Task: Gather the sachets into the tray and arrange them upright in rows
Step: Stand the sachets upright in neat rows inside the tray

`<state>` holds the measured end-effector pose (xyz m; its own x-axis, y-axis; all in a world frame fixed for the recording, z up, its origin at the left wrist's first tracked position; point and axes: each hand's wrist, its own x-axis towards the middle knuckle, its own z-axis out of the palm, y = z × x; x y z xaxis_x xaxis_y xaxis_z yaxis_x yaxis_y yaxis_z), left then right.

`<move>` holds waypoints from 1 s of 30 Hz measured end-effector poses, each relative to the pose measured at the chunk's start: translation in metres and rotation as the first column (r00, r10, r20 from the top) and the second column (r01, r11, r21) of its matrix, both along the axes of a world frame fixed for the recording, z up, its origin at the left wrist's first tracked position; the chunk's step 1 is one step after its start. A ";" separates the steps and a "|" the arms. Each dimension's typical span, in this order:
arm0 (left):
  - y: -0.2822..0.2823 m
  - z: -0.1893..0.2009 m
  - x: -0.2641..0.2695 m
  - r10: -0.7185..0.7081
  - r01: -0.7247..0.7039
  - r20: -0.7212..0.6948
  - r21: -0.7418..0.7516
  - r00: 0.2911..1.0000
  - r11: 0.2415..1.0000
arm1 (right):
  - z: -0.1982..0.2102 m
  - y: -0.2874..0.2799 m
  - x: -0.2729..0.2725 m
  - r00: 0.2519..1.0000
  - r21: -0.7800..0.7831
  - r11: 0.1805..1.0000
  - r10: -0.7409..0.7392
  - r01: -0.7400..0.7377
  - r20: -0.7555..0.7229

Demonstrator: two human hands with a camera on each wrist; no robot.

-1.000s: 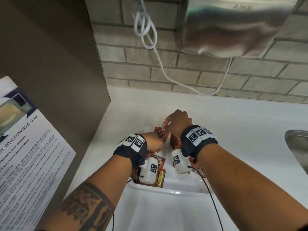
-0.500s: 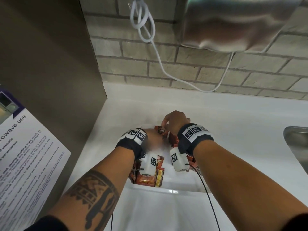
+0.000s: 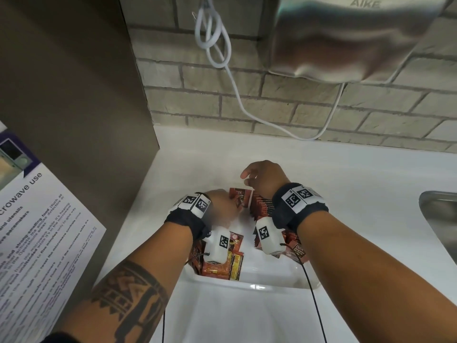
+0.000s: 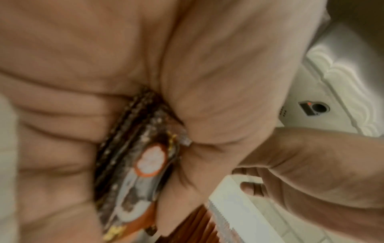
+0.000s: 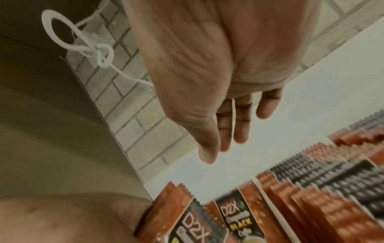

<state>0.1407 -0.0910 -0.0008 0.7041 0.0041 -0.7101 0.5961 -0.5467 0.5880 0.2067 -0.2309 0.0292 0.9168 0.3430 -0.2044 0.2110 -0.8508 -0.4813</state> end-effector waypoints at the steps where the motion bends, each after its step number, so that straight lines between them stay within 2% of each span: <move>1: 0.004 0.001 0.000 0.040 -0.038 0.029 -0.062 0.999 0.997 | 0.004 -0.002 0.000 0.999 0.007 0.999 0.037 -0.037 -0.003; 4: 0.013 0.008 -0.004 0.197 -0.152 0.121 -0.309 0.973 0.939 | 0.015 -0.009 -0.006 0.988 0.002 0.992 0.129 -0.129 -0.083; 6: 0.015 0.010 -0.008 0.265 -0.179 0.174 -0.398 0.948 0.900 | 0.019 -0.012 -0.009 0.981 0.021 0.990 0.138 -0.136 -0.134; 12: 0.016 0.013 -0.015 0.305 -0.150 0.231 -0.513 0.924 0.845 | 0.027 -0.019 -0.014 0.987 0.313 0.949 0.018 0.033 -0.162; 17: 0.017 0.013 -0.018 0.348 -0.150 0.292 -0.534 0.891 0.832 | 0.034 -0.021 -0.015 0.986 0.430 0.900 -0.002 0.075 -0.168; 20: 0.020 0.017 -0.016 0.355 -0.192 0.299 -0.460 0.886 0.867 | 0.036 -0.020 -0.013 0.995 0.422 0.903 -0.039 0.076 -0.095; 24: 0.026 0.026 -0.012 0.285 -0.263 0.238 -0.119 0.929 0.957 | 0.034 -0.022 -0.010 0.999 0.265 0.963 -0.051 0.045 0.014; 27: 0.022 0.032 -0.013 0.106 -0.112 0.125 0.043 0.986 0.993 | 0.027 -0.019 -0.013 0.998 0.124 0.992 -0.036 0.030 0.045; 30: 0.010 0.031 -0.015 -0.104 0.097 0.069 0.104 0.992 0.990 | 0.013 -0.011 -0.013 0.996 0.047 0.995 -0.093 0.092 0.016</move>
